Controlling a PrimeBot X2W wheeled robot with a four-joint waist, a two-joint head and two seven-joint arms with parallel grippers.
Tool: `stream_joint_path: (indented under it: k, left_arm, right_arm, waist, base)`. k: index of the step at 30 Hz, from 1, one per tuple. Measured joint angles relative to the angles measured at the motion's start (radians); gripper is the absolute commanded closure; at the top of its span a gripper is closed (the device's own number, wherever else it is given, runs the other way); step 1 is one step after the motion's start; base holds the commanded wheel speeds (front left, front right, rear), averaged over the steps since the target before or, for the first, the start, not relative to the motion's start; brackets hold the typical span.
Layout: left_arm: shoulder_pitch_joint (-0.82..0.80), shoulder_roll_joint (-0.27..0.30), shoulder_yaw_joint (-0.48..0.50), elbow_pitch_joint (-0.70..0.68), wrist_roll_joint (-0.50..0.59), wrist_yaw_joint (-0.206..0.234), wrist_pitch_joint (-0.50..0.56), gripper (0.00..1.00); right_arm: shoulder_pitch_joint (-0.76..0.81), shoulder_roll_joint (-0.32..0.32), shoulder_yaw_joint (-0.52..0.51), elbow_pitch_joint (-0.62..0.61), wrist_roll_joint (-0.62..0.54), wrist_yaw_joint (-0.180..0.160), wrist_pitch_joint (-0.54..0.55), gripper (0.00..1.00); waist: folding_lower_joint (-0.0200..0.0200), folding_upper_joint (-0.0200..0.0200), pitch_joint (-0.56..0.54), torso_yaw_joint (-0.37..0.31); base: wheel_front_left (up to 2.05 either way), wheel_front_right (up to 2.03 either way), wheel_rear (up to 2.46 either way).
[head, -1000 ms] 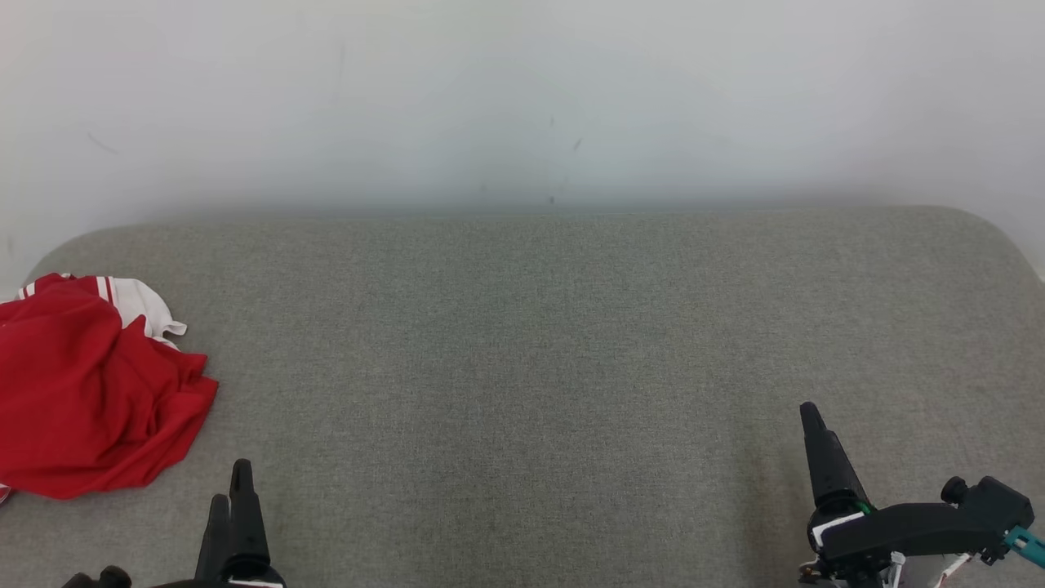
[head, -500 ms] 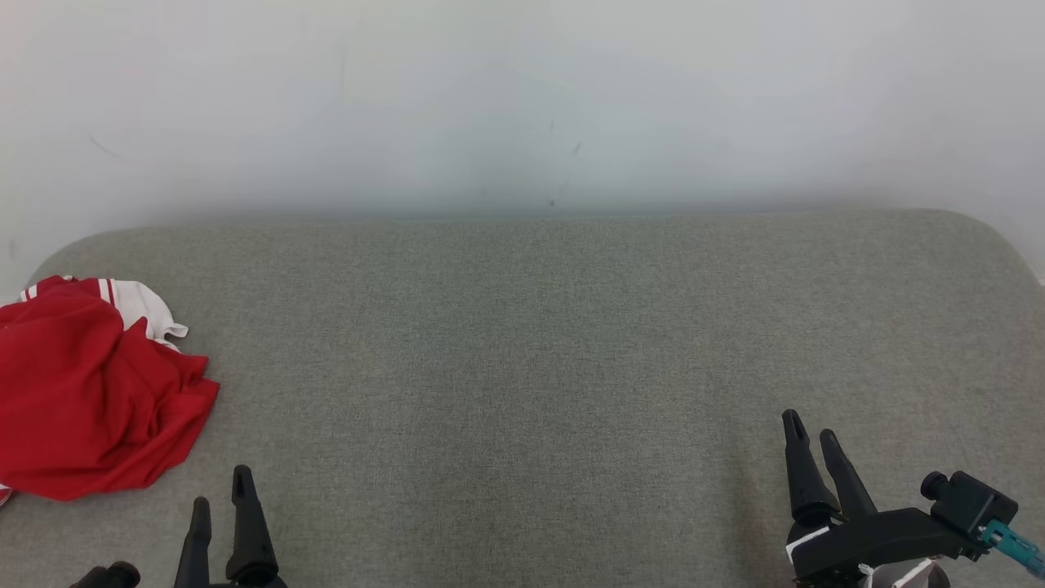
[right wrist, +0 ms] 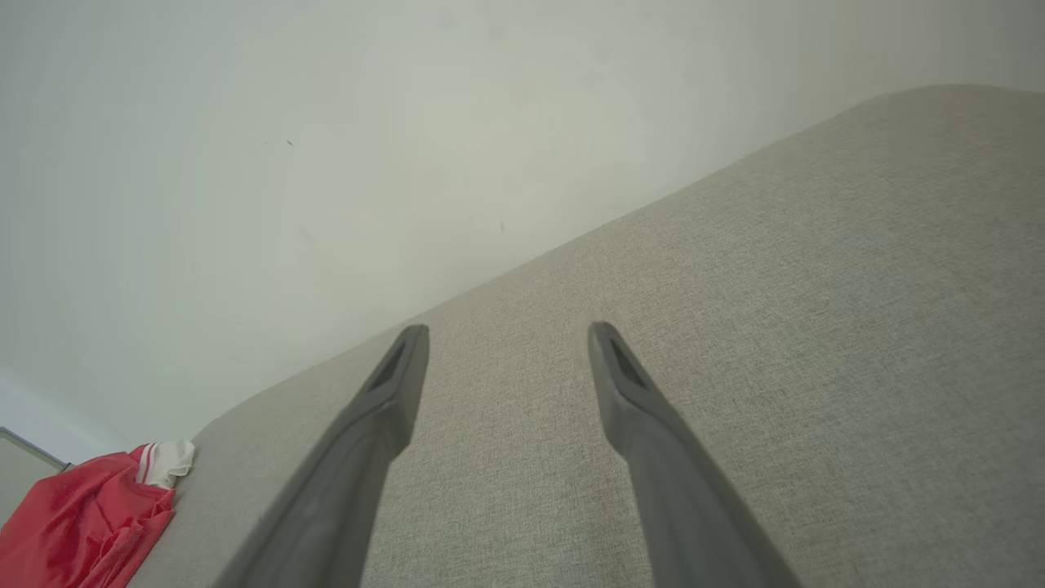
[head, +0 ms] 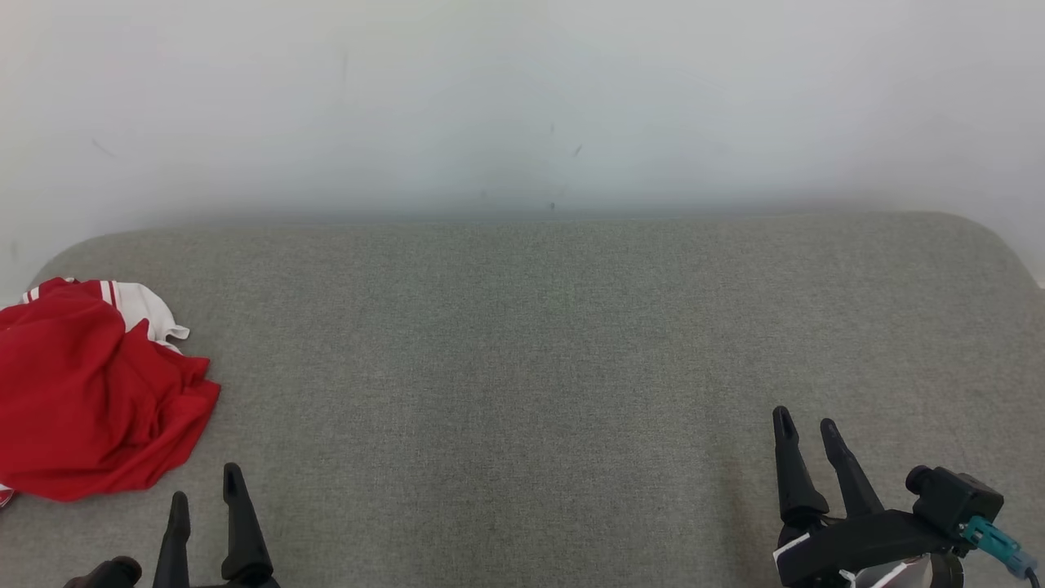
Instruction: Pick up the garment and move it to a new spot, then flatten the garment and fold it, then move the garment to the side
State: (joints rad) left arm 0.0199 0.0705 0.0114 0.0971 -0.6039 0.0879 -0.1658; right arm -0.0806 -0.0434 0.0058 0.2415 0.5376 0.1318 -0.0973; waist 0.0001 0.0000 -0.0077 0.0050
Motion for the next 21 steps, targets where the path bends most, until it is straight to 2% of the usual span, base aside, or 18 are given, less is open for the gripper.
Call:
stream_joint_path:
  k: [21]
  left_arm:
    - [-0.001,0.067,-0.037,0.020,0.190,-0.026,0.026,0.00]
  right_arm:
    - [0.014,-0.002,0.010,-0.004,-0.206,0.000,-0.065,0.00]
  waist:
    - [-0.0001,0.0000,-0.008,0.000]
  base:
    - [0.00,0.00,0.00]
